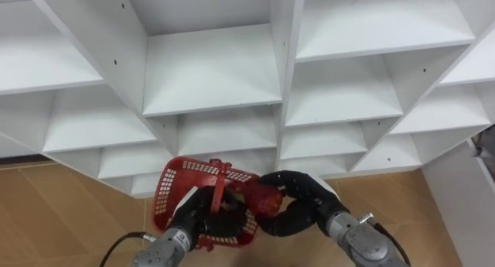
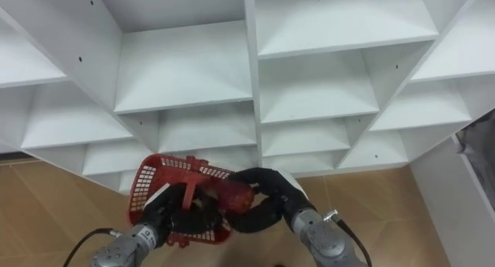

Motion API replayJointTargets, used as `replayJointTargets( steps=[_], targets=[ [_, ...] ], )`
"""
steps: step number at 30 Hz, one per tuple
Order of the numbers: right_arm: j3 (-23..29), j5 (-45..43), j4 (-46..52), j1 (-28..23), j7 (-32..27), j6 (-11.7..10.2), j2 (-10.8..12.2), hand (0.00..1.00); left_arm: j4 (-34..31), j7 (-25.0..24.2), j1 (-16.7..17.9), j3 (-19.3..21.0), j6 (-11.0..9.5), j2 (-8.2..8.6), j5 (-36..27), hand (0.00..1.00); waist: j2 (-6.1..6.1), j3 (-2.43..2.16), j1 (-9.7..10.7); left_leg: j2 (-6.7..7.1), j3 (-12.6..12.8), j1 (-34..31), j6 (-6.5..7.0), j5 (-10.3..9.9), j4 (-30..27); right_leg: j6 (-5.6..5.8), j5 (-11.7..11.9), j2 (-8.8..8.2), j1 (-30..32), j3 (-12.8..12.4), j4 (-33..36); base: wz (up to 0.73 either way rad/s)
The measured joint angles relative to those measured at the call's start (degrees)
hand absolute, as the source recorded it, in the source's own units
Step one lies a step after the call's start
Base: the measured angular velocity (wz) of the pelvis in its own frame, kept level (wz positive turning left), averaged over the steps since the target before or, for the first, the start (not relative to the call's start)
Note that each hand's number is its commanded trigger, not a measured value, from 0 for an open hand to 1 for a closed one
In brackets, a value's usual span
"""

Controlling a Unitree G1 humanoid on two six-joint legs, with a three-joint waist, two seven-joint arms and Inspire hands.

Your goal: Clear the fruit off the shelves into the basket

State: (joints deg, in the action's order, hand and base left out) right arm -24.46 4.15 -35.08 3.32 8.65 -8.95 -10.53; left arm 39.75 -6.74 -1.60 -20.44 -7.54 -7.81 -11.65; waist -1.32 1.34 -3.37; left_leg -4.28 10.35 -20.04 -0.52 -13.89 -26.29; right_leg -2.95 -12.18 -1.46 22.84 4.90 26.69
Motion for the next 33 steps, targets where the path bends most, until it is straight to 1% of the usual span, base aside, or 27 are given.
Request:
replayJointTargets(
  steps=[5, 8, 12, 17, 21, 27, 33],
  targets=[
    [0.0, 0.0, -0.4, 0.0, 0.0, 0.0, 0.1, 1.00, 0.0, 0.0, 0.1, -0.2, 0.0, 0.01, 0.0, 1.00, 0.04, 0.09, 0.0, 0.01, 0.0, 0.0, 0.00, 0.0, 0.0, 0.00, 0.0, 0.00, 0.1, 0.0, 0.0, 0.00],
    [0.0, -0.3, -0.4, 0.0, -0.1, 0.0, 0.1, 1.00, 0.0, 0.0, 0.2, -0.6, 0.0, 0.03, 0.0, 1.00, 0.01, 0.25, 0.1, 0.00, 0.0, -0.1, 0.00, 0.0, 0.0, 0.00, 0.0, 0.00, 0.1, 0.0, 0.0, 0.00],
    [0.0, -3.3, -0.6, 0.0, -0.5, 0.0, 0.0, 1.00, 0.0, -0.1, 0.2, -1.4, 0.0, -0.03, 0.1, 1.00, -0.15, 0.38, 0.1, -0.04, 0.0, -0.4, 0.00, 0.0, -0.2, 0.00, 0.0, 0.00, 0.3, 0.0, 0.0, 0.00],
    [0.0, -5.5, -0.6, 0.0, -0.5, 0.0, 0.0, 1.00, 0.4, -0.1, 0.2, -1.8, 0.0, -0.08, 0.1, 1.00, -0.16, 0.38, 0.1, -0.04, 0.0, -0.5, 0.00, 0.0, -0.3, 0.00, 0.0, 0.00, 0.4, 0.0, 0.0, 0.00],
    [0.0, -7.1, -0.6, 0.1, -0.5, -0.1, 0.1, 1.00, 0.4, -0.3, 0.2, -2.3, 0.0, -0.47, 0.1, 1.00, -0.18, 0.37, 0.1, -0.07, 0.0, -0.6, 0.00, 0.0, -0.5, 0.00, 0.0, 0.01, 0.3, 0.1, 0.0, 0.00],
    [0.0, -7.2, -1.0, 0.4, -0.4, -0.3, 0.1, 1.00, 0.4, -1.2, 0.1, -2.3, 0.0, -0.63, 0.0, 1.00, -0.23, 0.36, 0.1, -0.08, 0.0, -0.7, 0.00, 0.0, -0.5, 0.00, 0.0, 0.00, 0.6, 0.0, 0.4, 0.00],
    [0.0, -7.2, -2.4, 1.3, -0.2, -0.3, 0.1, 1.00, 0.4, -2.1, 0.0, -2.2, 0.0, -0.60, 0.0, 1.00, -0.24, 0.36, 0.1, -0.10, 0.0, -2.2, 0.01, 0.0, -1.1, -0.06, 0.0, -0.03, 2.2, 0.0, 1.2, 0.00]
  ],
)
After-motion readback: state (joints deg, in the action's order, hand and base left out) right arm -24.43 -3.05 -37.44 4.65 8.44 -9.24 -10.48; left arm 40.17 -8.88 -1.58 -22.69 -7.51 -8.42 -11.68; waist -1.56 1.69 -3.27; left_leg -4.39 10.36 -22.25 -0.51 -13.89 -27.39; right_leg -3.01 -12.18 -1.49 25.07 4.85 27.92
